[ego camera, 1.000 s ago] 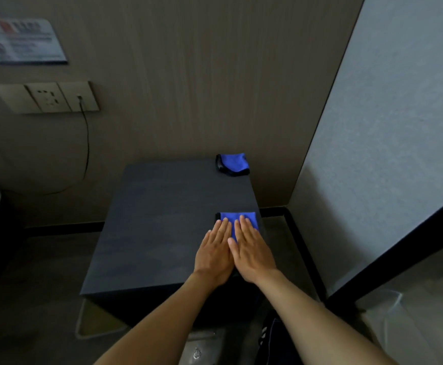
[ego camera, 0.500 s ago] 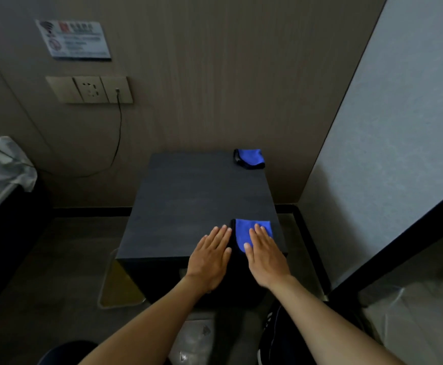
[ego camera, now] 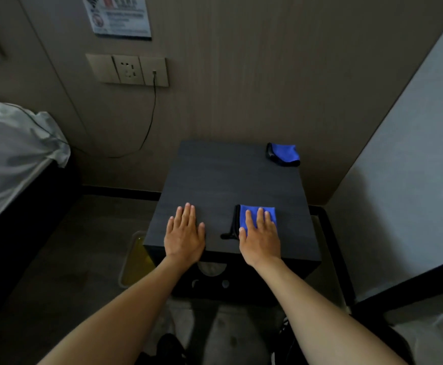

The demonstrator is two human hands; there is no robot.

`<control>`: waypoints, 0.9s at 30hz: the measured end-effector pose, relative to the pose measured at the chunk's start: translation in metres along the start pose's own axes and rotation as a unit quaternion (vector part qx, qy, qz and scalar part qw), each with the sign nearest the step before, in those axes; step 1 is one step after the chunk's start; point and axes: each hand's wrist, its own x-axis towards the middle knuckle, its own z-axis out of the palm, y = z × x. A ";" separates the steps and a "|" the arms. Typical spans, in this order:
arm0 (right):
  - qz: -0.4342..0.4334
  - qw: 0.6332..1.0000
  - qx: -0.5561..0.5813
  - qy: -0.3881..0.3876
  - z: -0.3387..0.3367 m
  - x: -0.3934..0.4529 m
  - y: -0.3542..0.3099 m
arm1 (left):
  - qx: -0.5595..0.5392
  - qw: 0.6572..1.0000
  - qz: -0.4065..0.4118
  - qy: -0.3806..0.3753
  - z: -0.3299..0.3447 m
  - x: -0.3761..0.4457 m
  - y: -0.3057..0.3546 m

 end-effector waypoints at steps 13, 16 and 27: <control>-0.062 0.998 -0.021 0.017 0.009 0.072 -0.085 | -0.020 0.998 -0.046 0.048 0.001 0.006 -0.027; -0.079 0.997 -0.013 0.022 0.010 0.092 -0.101 | -0.021 0.998 -0.042 0.046 0.002 0.004 -0.027; -0.122 0.992 -0.028 0.031 0.002 0.188 -0.160 | -0.021 0.996 -0.046 0.070 0.011 0.009 -0.029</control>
